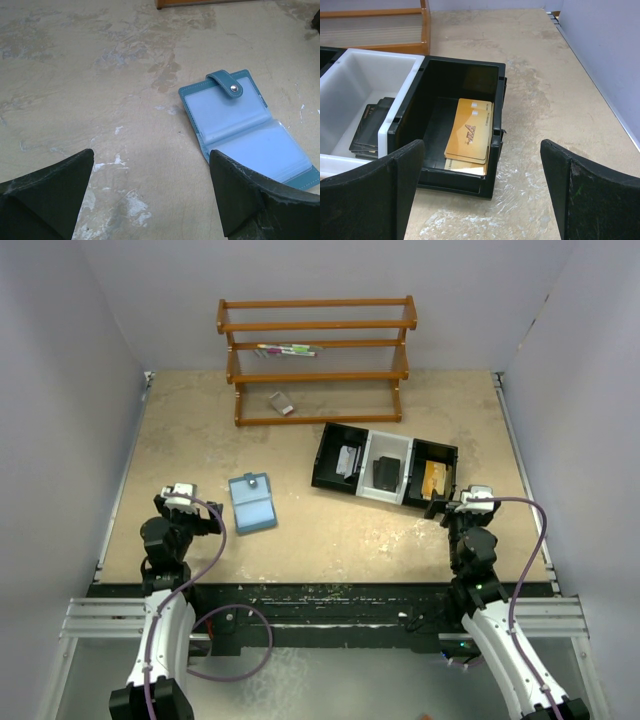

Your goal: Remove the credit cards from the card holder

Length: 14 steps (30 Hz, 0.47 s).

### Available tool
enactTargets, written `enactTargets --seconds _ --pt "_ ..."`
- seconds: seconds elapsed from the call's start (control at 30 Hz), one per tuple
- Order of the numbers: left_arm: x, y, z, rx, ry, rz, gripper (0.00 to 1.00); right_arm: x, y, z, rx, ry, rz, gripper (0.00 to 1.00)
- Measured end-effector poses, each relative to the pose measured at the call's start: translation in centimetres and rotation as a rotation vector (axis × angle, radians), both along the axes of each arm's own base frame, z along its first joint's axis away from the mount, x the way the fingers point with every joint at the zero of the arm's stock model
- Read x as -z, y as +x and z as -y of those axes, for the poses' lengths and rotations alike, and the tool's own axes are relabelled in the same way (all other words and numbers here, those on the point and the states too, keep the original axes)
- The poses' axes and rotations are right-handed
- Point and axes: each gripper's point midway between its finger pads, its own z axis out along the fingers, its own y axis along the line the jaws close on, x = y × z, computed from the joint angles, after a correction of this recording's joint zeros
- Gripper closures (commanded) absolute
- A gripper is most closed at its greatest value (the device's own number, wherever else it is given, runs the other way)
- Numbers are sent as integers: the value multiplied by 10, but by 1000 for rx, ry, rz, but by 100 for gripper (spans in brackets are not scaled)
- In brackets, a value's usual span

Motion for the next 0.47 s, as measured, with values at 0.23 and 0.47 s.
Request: enactTargets --seconds 0.23,0.47 --pt "1 0 0 0 -1 -6 1 0 0 0 0 0 0 0" --pt "2 0 0 0 -2 -10 1 0 0 0 0 0 0 0"
